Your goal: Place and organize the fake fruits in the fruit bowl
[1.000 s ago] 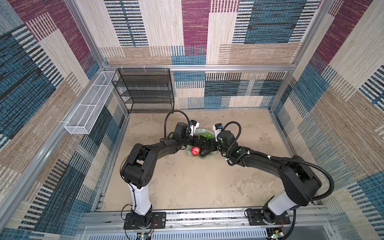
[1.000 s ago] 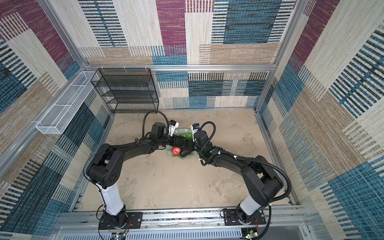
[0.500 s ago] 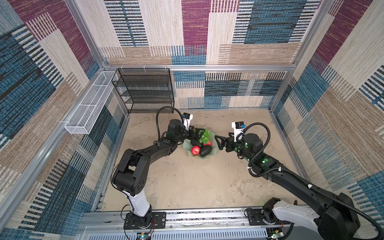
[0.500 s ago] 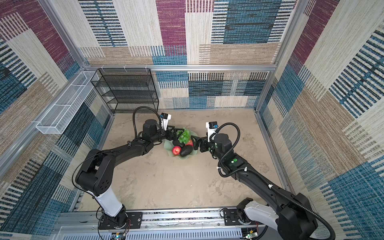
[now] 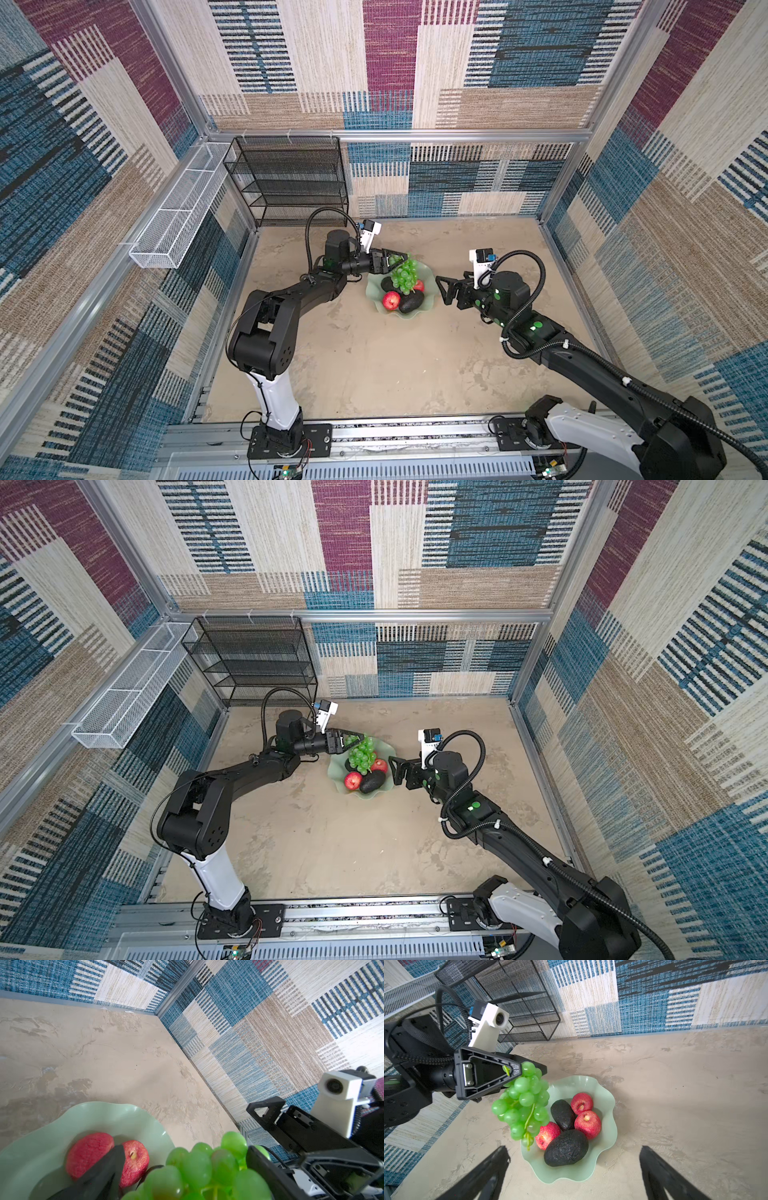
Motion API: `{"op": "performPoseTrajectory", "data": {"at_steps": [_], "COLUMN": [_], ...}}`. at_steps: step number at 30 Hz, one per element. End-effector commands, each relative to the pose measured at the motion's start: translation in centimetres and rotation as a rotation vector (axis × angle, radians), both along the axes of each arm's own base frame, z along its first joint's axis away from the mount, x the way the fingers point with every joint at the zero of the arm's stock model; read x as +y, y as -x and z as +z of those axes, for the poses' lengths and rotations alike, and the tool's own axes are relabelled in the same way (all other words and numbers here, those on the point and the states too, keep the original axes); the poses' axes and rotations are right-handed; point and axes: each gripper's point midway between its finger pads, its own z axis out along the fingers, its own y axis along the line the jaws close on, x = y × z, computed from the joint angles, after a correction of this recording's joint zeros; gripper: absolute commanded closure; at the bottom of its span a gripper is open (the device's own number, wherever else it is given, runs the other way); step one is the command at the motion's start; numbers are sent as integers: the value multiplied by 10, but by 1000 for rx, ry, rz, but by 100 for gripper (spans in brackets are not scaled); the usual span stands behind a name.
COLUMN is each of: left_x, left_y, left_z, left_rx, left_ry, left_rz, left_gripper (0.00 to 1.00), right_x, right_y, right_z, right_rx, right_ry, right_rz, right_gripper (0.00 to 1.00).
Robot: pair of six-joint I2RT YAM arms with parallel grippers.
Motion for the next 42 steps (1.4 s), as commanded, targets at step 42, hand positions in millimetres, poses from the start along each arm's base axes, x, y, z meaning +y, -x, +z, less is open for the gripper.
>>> {"op": "performPoseTrajectory", "data": {"at_steps": [42], "left_x": [1], "left_y": [15], "left_z": [-13], "left_rx": [-7], "left_ry": [-38], "left_rz": [-43], "left_gripper": [6], "right_x": [81], "right_y": [-68], "right_z": [-12], "right_rx": [1], "right_ry": [52], "right_rz": [135], "right_gripper": [4]}}
